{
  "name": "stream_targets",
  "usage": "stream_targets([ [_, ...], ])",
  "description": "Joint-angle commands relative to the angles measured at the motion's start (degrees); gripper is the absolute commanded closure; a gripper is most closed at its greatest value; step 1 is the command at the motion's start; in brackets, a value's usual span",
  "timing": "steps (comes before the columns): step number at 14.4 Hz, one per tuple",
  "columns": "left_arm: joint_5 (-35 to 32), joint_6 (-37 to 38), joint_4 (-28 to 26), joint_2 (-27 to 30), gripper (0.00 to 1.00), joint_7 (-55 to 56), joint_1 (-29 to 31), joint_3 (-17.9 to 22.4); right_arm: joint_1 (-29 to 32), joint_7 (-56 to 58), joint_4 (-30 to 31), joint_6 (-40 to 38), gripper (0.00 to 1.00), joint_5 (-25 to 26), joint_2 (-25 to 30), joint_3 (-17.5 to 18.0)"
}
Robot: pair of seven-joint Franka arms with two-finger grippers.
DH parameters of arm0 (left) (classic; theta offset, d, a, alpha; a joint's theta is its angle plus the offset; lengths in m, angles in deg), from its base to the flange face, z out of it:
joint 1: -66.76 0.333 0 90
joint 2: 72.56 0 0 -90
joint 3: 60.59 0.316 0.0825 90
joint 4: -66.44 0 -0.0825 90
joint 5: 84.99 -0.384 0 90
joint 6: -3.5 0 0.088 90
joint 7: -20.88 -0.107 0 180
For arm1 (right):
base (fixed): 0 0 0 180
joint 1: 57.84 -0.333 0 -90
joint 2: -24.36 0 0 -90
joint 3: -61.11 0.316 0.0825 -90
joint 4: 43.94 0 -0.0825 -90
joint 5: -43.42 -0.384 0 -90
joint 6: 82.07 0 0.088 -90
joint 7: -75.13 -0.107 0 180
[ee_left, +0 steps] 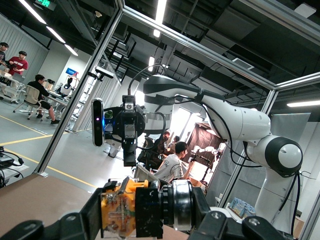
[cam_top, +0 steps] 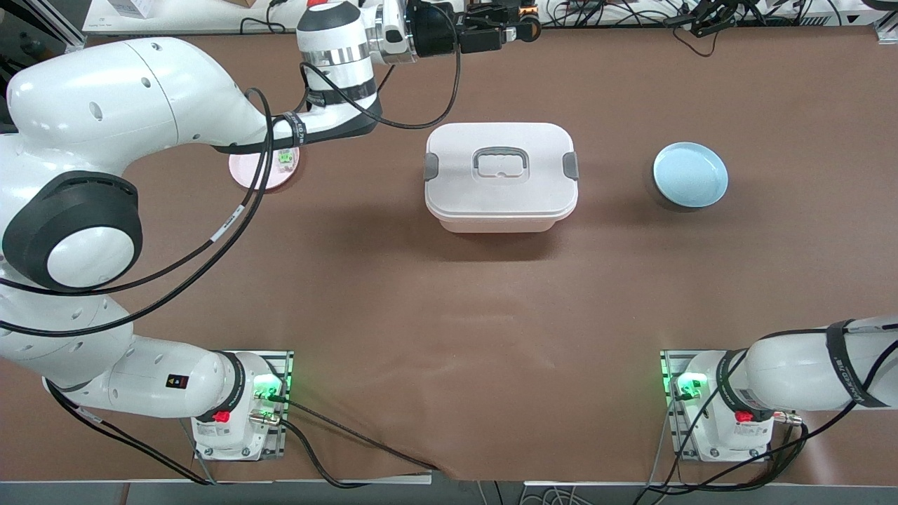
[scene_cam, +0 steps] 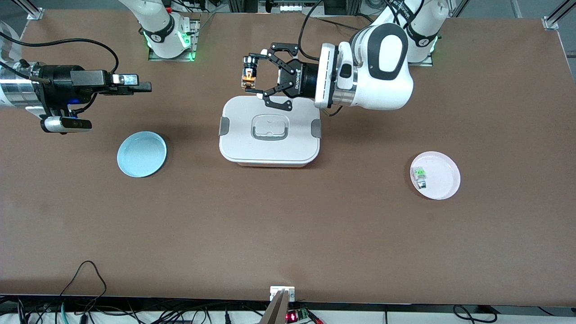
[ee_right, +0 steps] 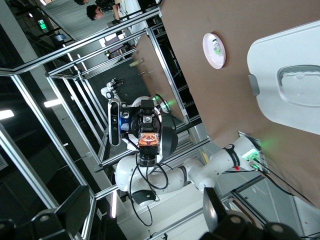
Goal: Transfer orange switch to right arm and place
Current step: 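Lift the switch with the left gripper while the right gripper reaches toward it, then grasp the switch with the right gripper beside the left gripper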
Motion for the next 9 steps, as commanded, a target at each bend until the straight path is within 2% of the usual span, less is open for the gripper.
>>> stream_targets([
  [1,4.01,-1.52,1.42,-0.91,1.0,-1.68,-2.08,0.14,-0.53,-0.51,2.23,1.25,0.0,-2.54,1.17,2.49],
  [3,5.33,-3.98,2.99,-1.78,1.0,-1.95,-3.92,0.14,-0.53,-0.51,4.43,5.45,0.0,-5.69,2.57,5.74],
  [9,5.86,-10.05,6.87,-3.55,1.0,-1.86,-7.62,0.14,-0.53,-1.91,6.19,13.72,0.0,-9.31,3.81,12.16],
])
